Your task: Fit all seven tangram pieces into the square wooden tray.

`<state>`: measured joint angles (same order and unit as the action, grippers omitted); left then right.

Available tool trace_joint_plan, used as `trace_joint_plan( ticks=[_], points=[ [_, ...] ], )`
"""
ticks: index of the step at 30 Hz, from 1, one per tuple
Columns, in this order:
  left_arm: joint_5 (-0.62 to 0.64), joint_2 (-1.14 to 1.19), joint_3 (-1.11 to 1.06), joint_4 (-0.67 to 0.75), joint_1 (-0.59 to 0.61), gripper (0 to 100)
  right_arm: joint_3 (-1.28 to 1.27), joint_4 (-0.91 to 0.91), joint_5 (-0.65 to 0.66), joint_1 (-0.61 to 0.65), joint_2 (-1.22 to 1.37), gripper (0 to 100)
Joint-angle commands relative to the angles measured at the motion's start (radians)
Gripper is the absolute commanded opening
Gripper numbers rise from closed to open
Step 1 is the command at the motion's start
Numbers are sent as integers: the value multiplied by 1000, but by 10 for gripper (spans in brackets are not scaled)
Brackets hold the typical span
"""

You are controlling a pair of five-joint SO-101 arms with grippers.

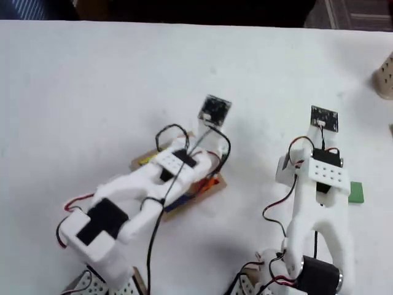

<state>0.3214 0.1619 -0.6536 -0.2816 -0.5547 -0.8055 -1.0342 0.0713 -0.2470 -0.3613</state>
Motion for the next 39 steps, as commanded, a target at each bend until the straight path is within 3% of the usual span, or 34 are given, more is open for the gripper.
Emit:
trace_joint_plan(
  ticks=[1, 21, 32, 39],
  points=[
    [3, -113, -23, -32, -50, 23, 3, 12, 14, 7, -27, 18],
    [3, -159, -57, -175, -44, 23, 3, 13, 14, 8, -27, 18],
    [2, -415, -192, -219, -42, 23, 2, 13, 14, 10, -27, 18],
    [2, -297, -155, -219, -13, 23, 2, 13, 14, 10, -25, 18]
  ],
)
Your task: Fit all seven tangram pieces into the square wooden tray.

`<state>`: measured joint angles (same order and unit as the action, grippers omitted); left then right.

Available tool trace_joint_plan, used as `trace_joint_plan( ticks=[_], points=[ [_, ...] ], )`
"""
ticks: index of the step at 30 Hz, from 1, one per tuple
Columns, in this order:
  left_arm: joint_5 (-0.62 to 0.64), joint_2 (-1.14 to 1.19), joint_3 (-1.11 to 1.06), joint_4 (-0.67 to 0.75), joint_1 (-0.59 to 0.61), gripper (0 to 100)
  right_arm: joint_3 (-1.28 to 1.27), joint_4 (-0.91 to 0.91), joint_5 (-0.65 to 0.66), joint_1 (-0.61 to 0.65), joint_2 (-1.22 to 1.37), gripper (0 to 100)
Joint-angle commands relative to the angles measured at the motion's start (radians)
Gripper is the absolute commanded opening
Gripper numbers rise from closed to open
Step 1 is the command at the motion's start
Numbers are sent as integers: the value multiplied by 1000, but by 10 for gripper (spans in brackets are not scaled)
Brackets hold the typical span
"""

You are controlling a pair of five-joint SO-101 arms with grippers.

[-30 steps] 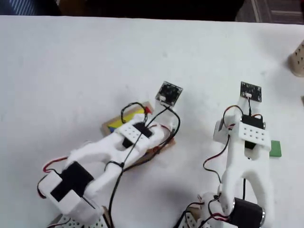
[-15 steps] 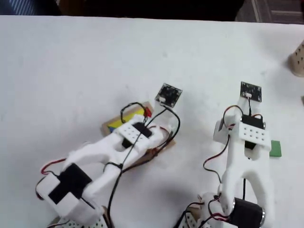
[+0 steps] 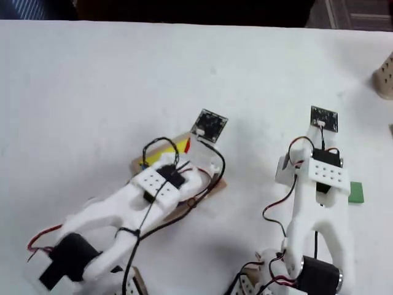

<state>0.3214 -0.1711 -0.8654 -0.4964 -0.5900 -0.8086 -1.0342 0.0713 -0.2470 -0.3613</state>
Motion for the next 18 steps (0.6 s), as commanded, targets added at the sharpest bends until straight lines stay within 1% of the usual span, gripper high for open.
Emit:
trace_joint_plan(
  ticks=[1, 4, 6, 15, 18],
  points=[
    [2, 62, 81, -5, 42, 23, 5, 13, 14, 10, -25, 18],
    [2, 125, 141, -5, 99, 23, 5, 13, 14, 8, -25, 18],
    [2, 154, 163, -11, 113, 23, 5, 13, 14, 8, -25, 18],
    [3, 186, 186, -5, 108, 23, 5, 13, 14, 7, -25, 18],
    [3, 203, 190, -3, 90, 23, 5, 13, 14, 7, -25, 18]
  ],
)
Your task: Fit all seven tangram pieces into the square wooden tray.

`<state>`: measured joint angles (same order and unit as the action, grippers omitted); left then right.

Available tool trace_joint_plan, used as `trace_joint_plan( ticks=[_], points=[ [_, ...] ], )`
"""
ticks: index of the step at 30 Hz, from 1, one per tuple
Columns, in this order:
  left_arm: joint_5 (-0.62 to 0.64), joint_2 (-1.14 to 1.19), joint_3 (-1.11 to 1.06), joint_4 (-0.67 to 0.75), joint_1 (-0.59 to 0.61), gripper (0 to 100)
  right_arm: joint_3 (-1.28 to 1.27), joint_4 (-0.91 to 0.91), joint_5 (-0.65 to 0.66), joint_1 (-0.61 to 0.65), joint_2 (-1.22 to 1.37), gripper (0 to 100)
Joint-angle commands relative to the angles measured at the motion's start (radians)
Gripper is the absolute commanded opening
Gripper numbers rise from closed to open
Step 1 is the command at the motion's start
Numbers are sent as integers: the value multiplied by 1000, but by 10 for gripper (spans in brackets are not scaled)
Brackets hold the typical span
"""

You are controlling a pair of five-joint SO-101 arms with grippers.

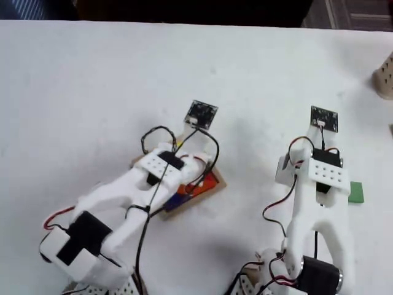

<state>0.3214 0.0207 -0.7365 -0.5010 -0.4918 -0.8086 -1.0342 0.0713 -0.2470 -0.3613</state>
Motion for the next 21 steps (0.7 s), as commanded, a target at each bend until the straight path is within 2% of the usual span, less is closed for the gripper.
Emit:
trace_joint_plan(
  ticks=[1, 8, 13, 21],
  points=[
    [5, 28, 74, 9, -15, 23, 5, 13, 14, 7, -25, 18],
    [11, 179, 206, 28, -13, 23, 5, 13, 14, 5, -25, 18],
    [8, 156, 219, 26, -13, 23, 5, 13, 14, 5, -25, 18],
    [3, -166, 150, -238, 30, 23, 5, 13, 14, 10, -25, 18]
  ],
)
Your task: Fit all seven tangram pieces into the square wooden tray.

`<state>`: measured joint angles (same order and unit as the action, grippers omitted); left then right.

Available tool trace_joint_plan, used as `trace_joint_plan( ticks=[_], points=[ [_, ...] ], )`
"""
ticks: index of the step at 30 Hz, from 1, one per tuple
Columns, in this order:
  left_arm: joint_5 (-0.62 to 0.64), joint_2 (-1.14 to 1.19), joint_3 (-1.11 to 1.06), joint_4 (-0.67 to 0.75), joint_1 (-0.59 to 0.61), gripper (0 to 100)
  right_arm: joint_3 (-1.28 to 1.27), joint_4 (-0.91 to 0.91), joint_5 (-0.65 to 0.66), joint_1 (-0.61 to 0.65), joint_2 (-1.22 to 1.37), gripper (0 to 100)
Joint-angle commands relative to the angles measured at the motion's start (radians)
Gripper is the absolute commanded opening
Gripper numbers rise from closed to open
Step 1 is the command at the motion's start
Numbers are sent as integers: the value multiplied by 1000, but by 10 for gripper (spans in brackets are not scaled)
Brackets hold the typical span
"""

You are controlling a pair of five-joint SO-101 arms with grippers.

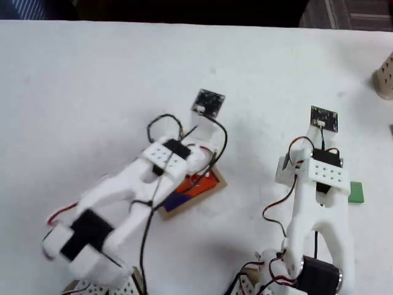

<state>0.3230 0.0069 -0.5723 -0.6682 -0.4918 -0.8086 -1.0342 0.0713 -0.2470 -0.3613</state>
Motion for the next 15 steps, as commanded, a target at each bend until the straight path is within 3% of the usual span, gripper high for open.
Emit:
trace_joint_plan(
  ticks=[1, 7, 15],
  points=[
    [2, -176, -49, -83, 38, 23, 5, 13, 14, 10, -25, 18],
    [2, -168, -166, -146, 41, 23, 5, 13, 14, 12, -25, 18],
    [0, -74, -138, -100, 87, 23, 5, 13, 14, 10, -25, 18]
  ],
)
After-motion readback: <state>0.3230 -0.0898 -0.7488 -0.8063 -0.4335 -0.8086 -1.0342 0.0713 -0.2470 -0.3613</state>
